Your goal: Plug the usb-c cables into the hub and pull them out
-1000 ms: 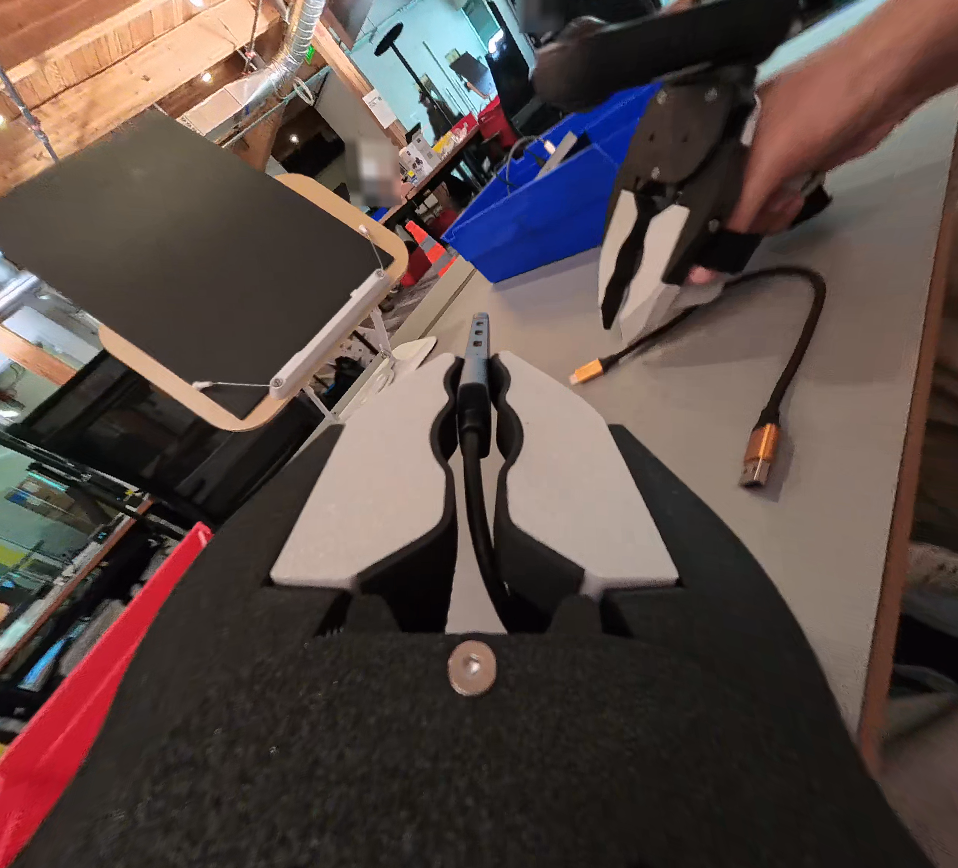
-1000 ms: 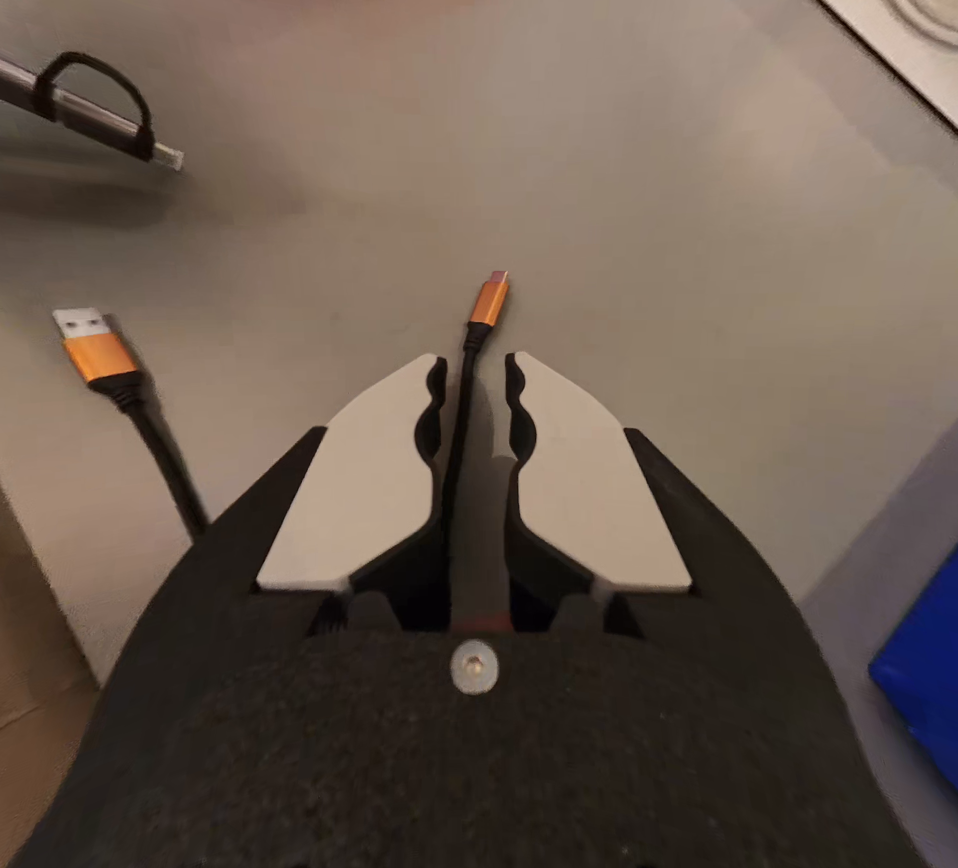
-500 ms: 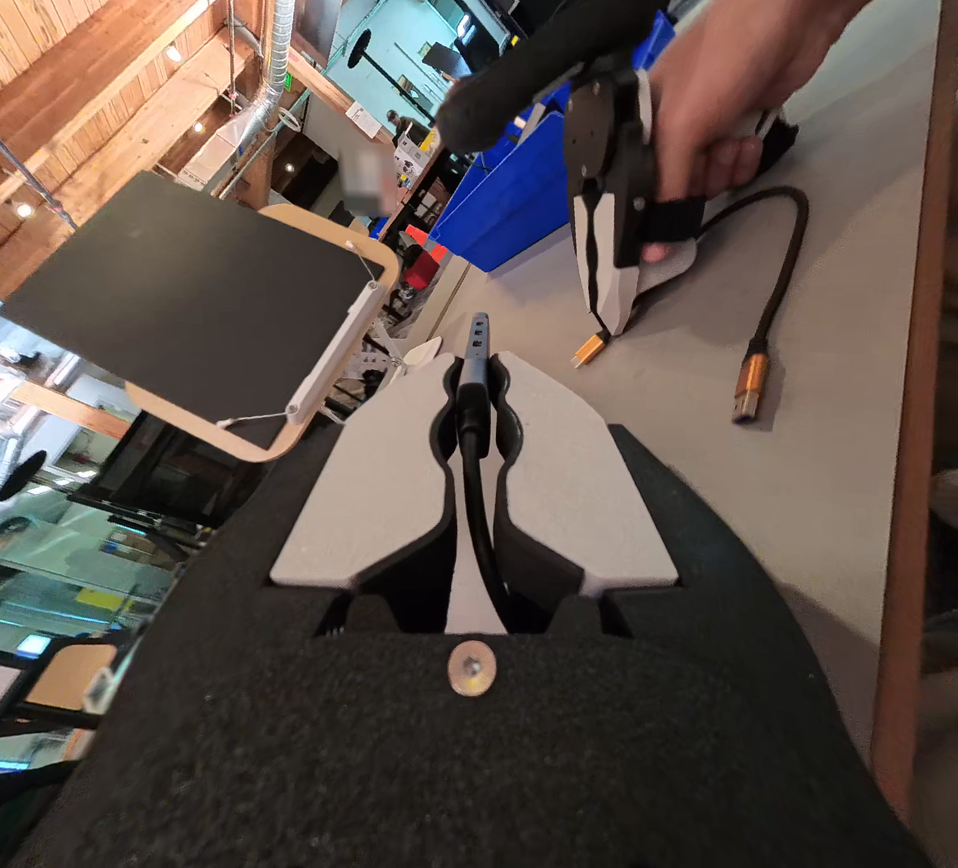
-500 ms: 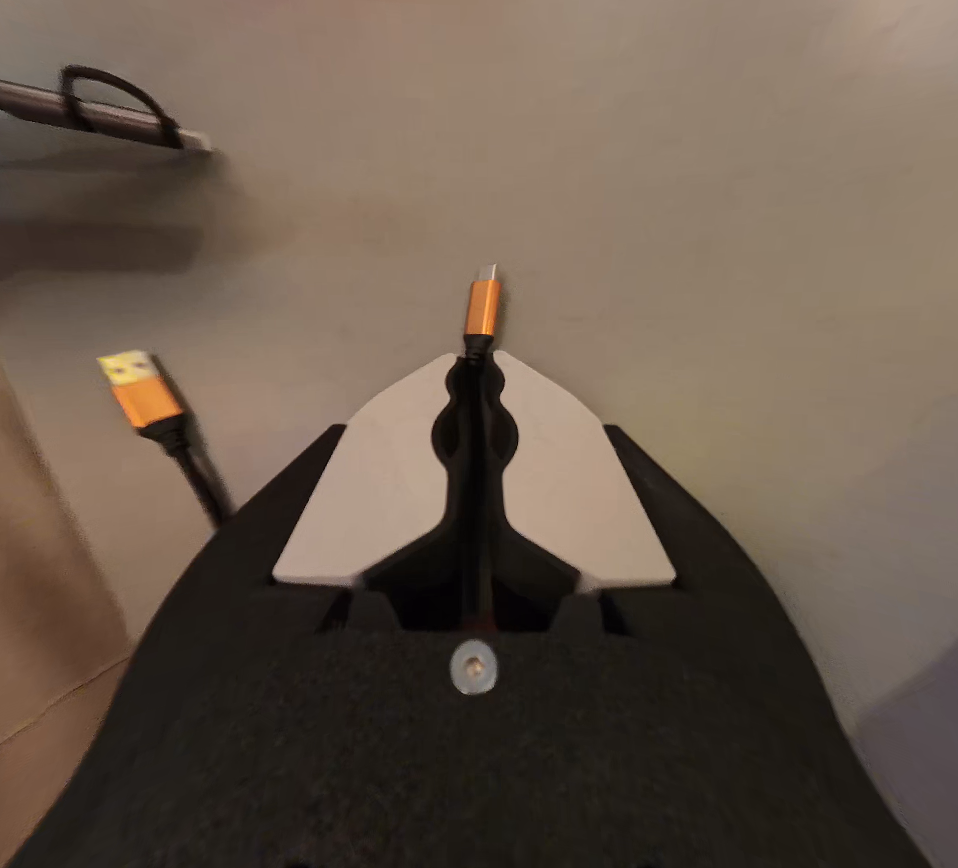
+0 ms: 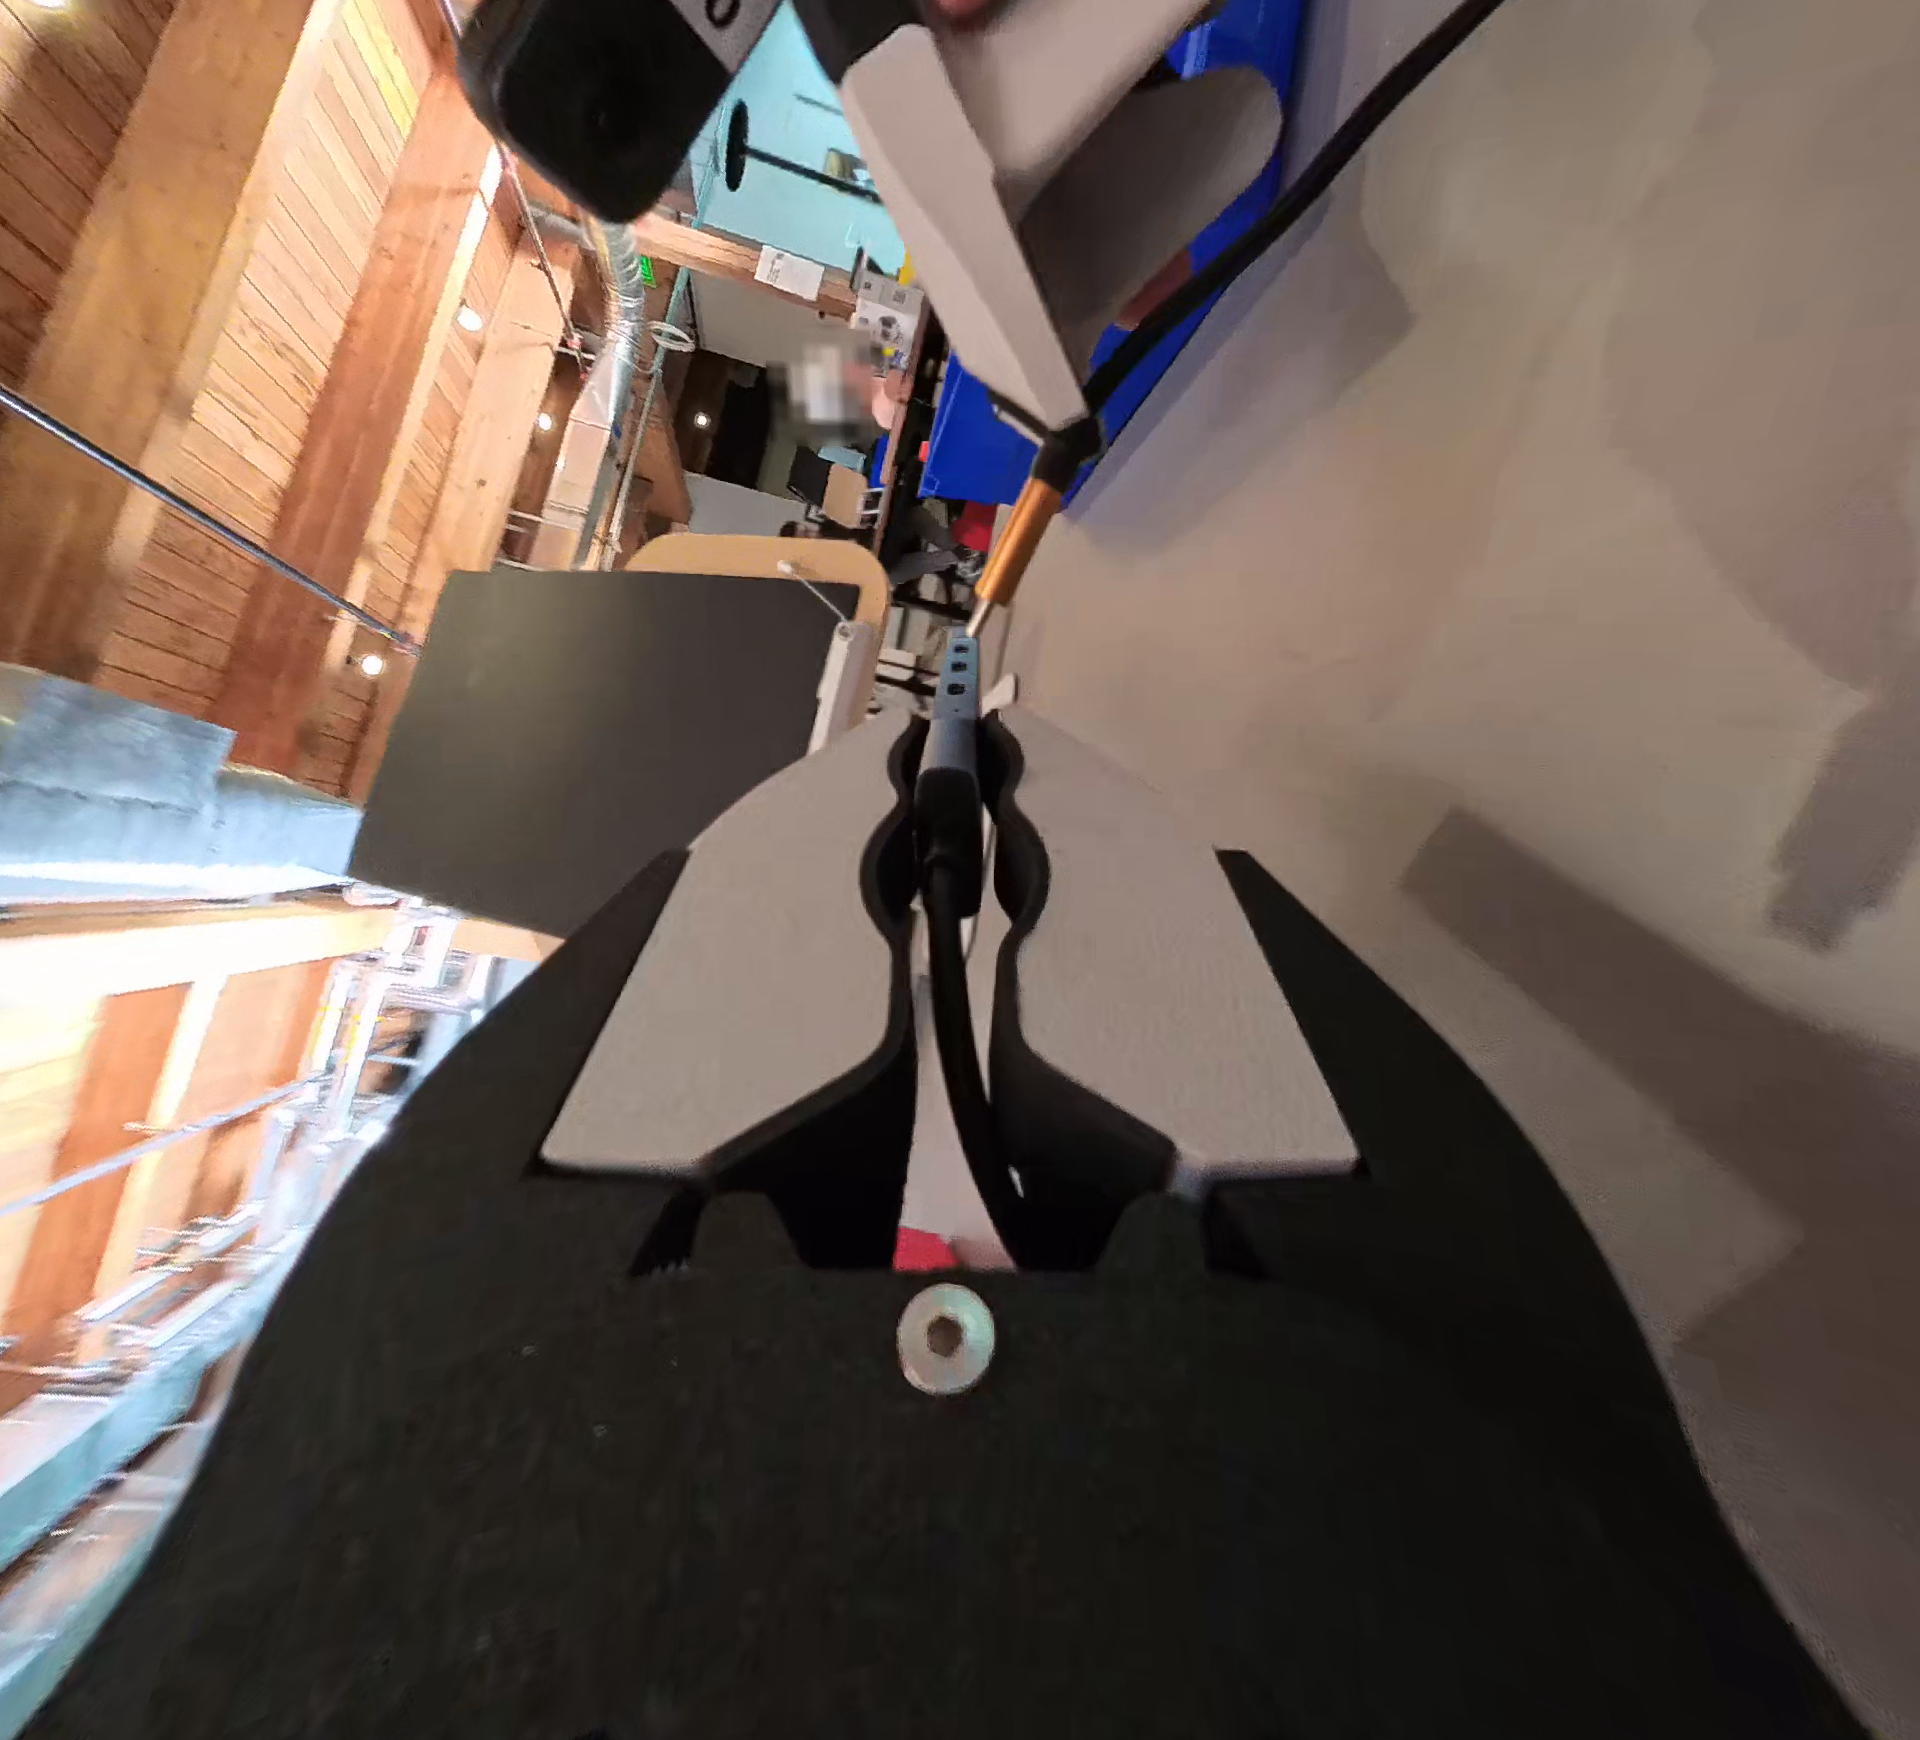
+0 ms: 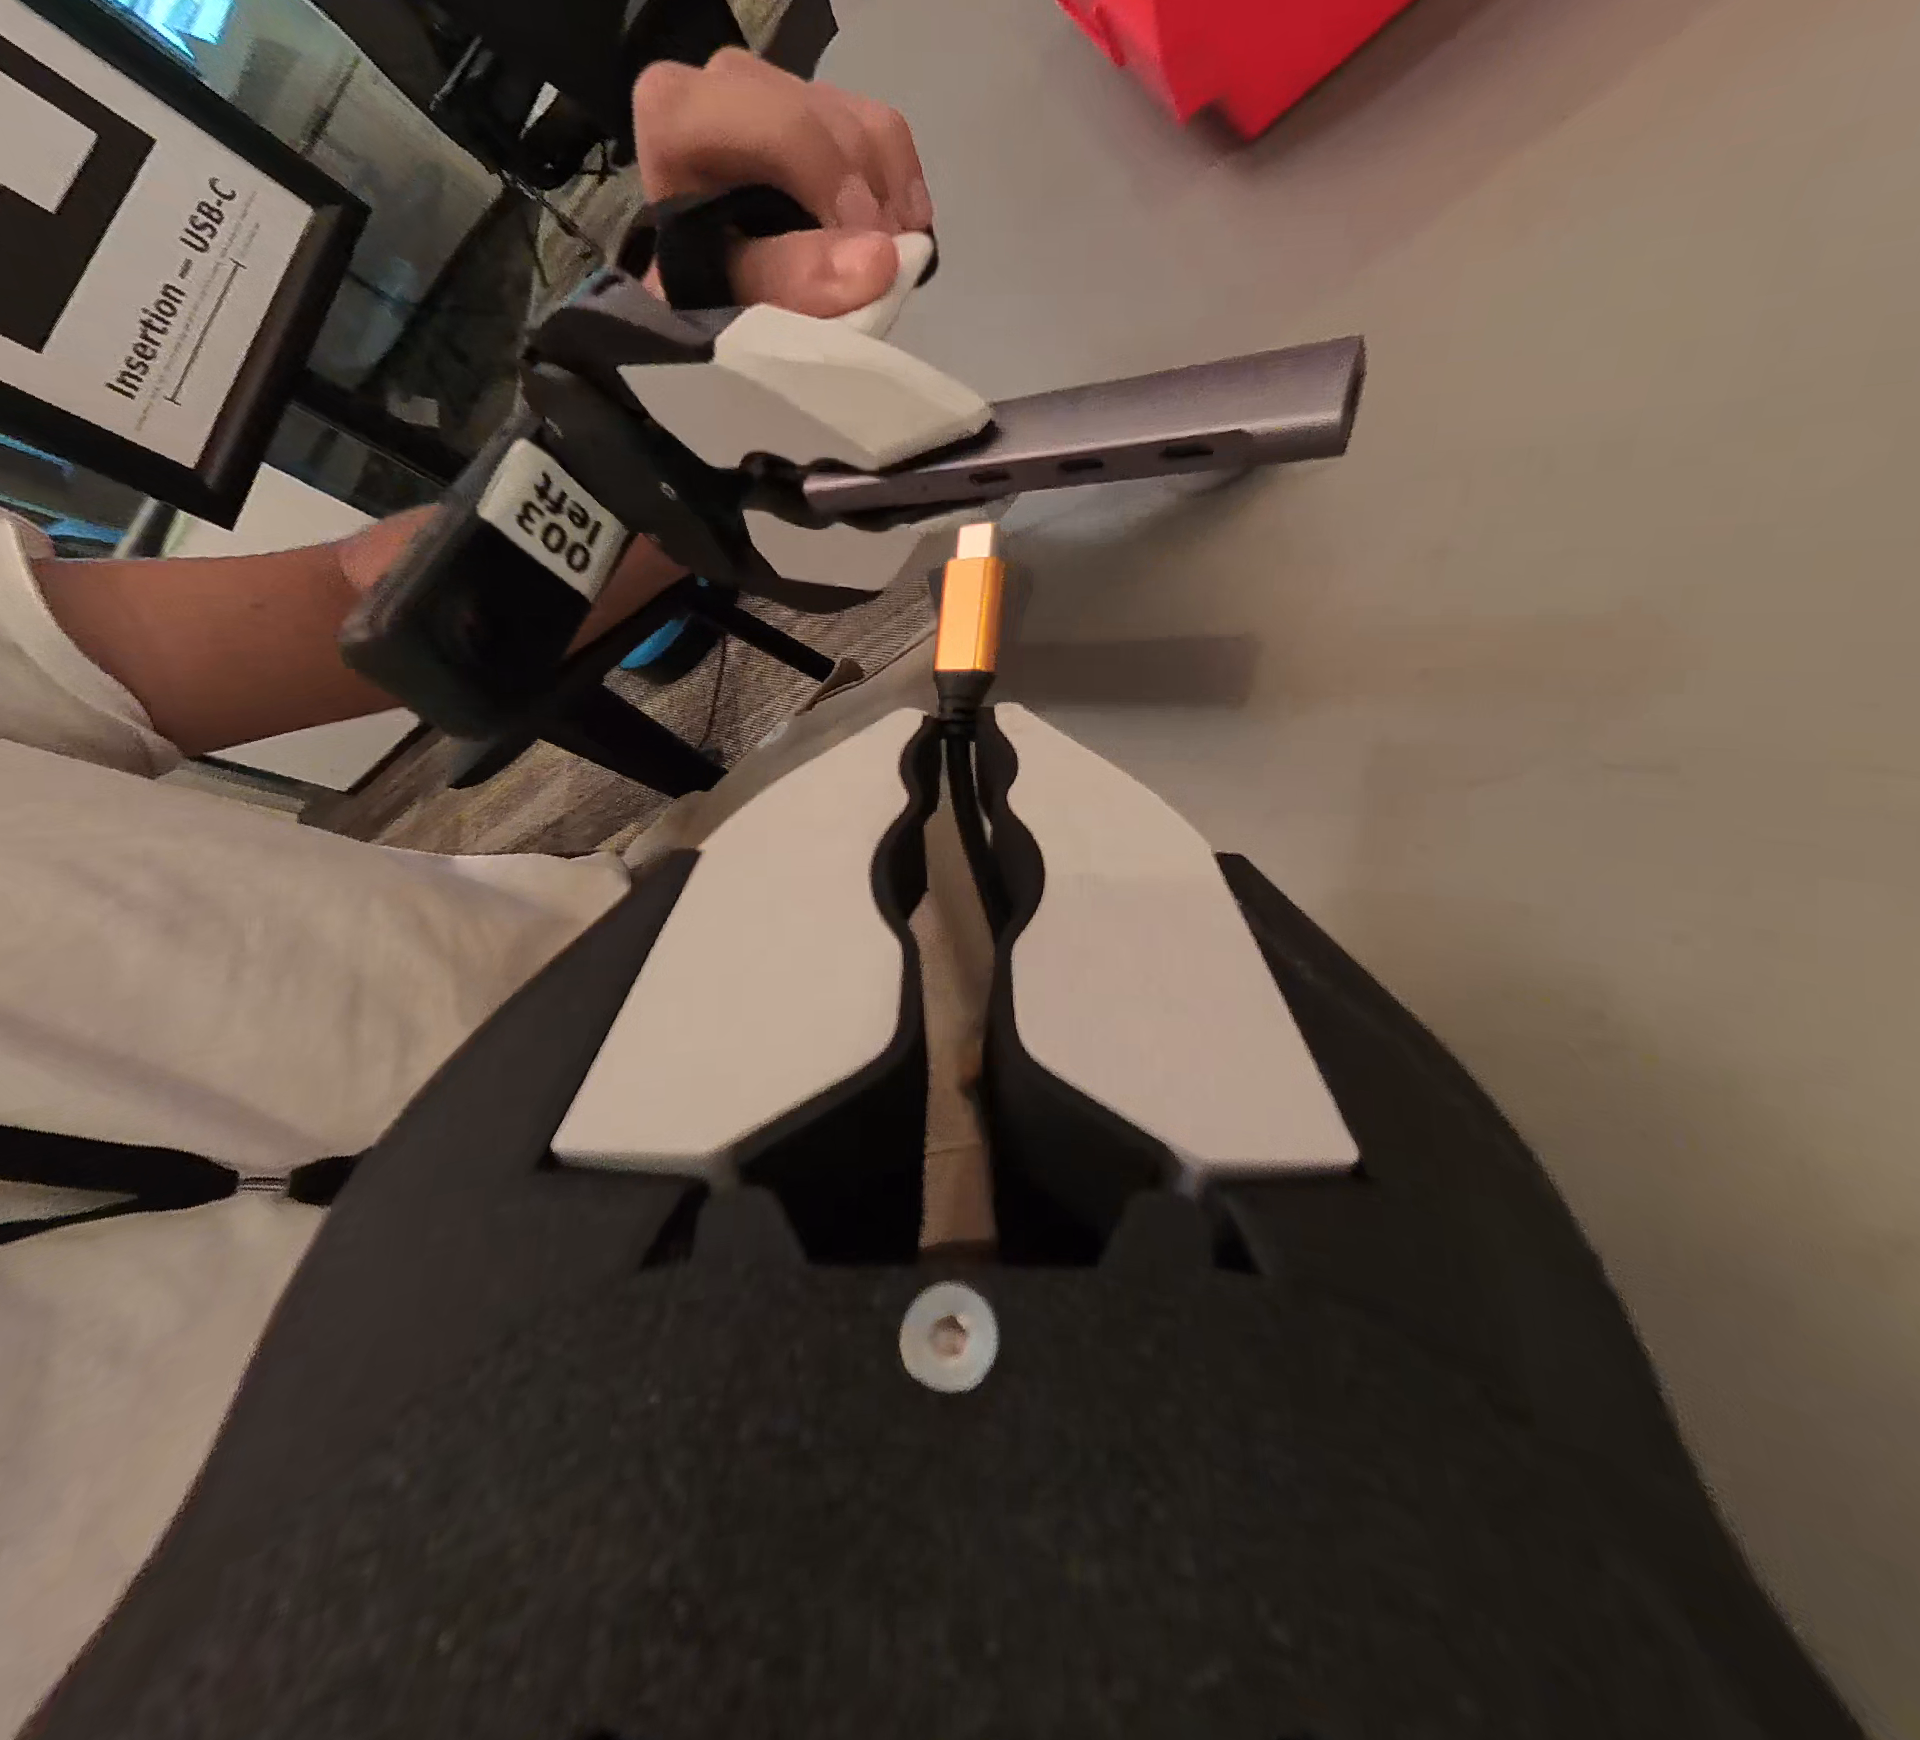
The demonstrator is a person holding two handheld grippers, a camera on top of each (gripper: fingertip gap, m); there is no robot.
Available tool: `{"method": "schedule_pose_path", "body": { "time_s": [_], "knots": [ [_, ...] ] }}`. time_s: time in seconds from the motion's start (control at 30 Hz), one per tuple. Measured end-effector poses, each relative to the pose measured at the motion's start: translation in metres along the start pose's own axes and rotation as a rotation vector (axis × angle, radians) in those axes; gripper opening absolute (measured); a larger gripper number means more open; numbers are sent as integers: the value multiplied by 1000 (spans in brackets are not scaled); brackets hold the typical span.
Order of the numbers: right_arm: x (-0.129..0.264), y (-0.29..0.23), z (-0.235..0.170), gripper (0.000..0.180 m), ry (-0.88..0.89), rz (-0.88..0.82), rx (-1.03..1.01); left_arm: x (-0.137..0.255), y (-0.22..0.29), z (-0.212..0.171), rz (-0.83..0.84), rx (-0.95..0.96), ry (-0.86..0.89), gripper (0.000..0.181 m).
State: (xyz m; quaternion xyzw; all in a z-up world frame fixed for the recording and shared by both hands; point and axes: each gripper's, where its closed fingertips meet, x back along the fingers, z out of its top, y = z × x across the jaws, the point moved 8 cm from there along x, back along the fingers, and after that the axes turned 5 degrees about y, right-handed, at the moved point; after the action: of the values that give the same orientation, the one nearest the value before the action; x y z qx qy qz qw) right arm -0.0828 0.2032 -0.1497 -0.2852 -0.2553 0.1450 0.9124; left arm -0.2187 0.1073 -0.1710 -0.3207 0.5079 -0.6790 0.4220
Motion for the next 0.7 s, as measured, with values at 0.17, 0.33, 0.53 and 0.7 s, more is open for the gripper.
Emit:
{"method": "schedule_pose_path", "body": {
  "time_s": [0.17,0.33,0.53,0.7],
  "knots": [
    [-1,6,-4,6,3,-7,-19,-4,5,5,-18,-75,-10,9],
    [-2,6,-4,6,4,2,-23,-5,8,6,-24,-96,-8,9],
    [-6,8,-7,6,2,30,-42,-5,10,6,-39,-118,-21,9],
    [-7,10,-8,6,-8,12,-46,-6,11,5,-48,-140,-31,9]
  ]
}}
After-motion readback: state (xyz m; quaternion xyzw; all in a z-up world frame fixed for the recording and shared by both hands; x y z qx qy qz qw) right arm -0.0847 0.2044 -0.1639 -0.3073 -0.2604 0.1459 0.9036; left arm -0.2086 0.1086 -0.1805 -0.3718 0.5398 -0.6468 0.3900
